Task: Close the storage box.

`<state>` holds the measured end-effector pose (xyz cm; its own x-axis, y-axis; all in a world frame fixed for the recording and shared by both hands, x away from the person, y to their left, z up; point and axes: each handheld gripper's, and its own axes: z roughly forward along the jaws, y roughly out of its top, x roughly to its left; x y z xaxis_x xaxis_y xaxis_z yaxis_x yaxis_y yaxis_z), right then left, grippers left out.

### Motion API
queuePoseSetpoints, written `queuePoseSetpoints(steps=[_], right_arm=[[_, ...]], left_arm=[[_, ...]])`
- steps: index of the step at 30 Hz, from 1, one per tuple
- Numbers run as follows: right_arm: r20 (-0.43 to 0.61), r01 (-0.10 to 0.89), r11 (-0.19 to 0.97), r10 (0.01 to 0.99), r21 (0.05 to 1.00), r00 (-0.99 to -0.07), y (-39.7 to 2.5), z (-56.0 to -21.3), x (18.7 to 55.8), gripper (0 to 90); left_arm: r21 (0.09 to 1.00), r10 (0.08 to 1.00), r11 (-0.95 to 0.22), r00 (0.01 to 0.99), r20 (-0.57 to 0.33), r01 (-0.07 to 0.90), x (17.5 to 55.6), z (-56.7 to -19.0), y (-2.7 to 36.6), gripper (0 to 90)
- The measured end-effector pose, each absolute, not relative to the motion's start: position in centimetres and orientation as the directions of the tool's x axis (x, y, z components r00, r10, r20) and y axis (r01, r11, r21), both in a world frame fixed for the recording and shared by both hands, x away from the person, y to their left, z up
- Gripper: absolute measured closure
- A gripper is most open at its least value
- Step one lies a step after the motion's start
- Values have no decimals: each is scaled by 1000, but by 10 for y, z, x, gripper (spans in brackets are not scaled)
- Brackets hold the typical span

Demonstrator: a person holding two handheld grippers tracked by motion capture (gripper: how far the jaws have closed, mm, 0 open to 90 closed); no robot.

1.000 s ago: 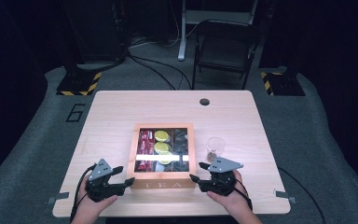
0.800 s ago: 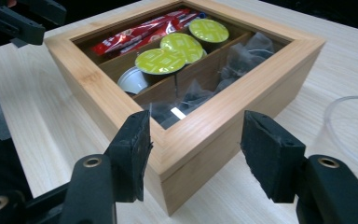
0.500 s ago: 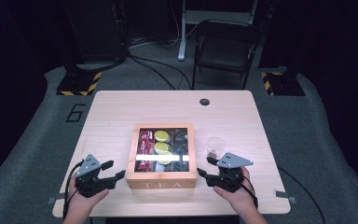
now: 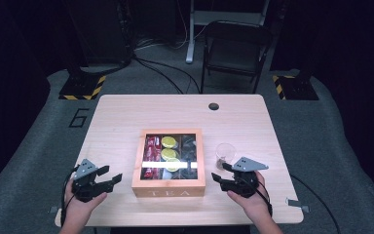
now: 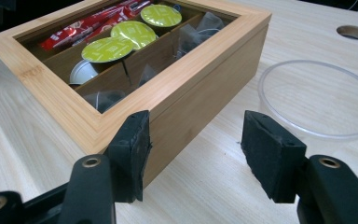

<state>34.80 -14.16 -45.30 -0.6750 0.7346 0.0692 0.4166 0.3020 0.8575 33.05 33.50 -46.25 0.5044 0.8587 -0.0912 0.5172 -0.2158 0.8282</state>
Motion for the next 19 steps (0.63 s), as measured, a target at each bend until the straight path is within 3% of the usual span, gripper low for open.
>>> queuePoseSetpoints(steps=[19], right_arm=[[76, 467, 293, 778, 834, -623, -156, -467, 351, 398]], left_arm=[[817, 857, -224, 506, -94, 531, 350, -472, 334, 357]])
